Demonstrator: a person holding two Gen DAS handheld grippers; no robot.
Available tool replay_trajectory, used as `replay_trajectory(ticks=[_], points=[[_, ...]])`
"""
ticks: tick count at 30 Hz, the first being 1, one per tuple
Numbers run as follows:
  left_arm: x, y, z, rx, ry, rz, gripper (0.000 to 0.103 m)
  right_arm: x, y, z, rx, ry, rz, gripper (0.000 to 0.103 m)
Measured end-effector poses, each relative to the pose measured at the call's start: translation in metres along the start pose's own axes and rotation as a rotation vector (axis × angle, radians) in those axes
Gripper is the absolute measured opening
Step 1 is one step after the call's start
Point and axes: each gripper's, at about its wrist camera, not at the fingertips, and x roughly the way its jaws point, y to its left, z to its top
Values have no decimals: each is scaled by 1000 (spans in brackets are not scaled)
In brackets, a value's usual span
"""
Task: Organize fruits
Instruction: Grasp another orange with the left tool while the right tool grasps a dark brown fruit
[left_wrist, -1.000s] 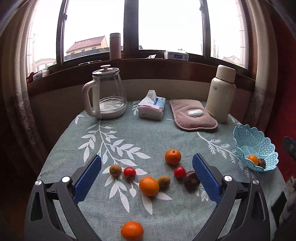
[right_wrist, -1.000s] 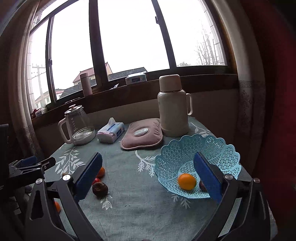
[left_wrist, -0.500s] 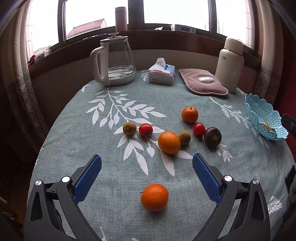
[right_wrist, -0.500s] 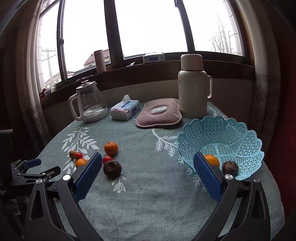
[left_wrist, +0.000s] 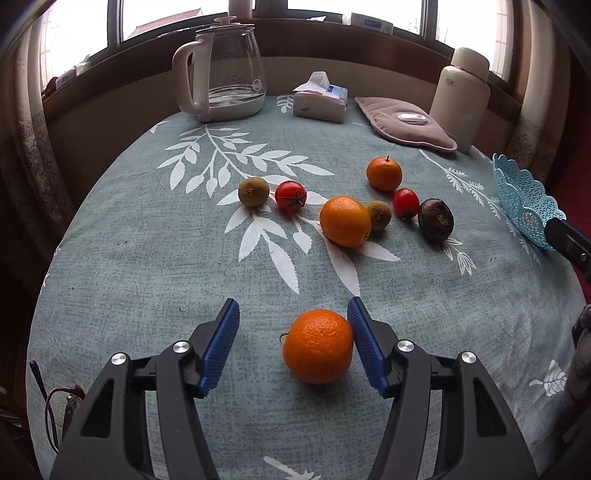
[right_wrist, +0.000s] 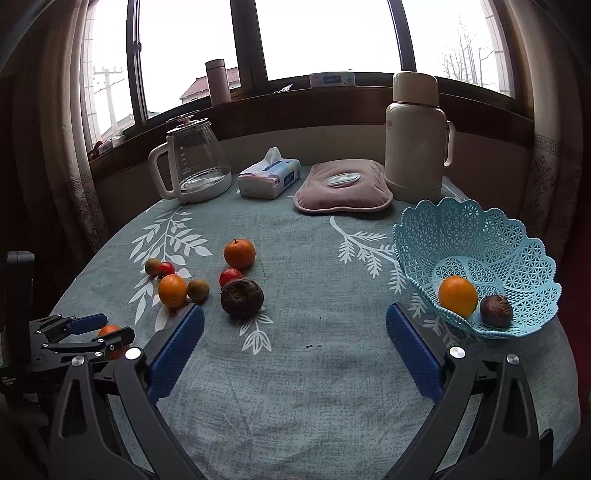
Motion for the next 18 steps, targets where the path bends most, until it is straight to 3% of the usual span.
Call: replay_trajectory(ticks=[5, 18], points=[[1, -7, -7, 20, 20, -44, 37, 14, 8, 3, 12, 38, 39, 100], [-4, -2, -9, -12, 5, -74, 37, 76, 30, 25, -7, 178, 92, 99]])
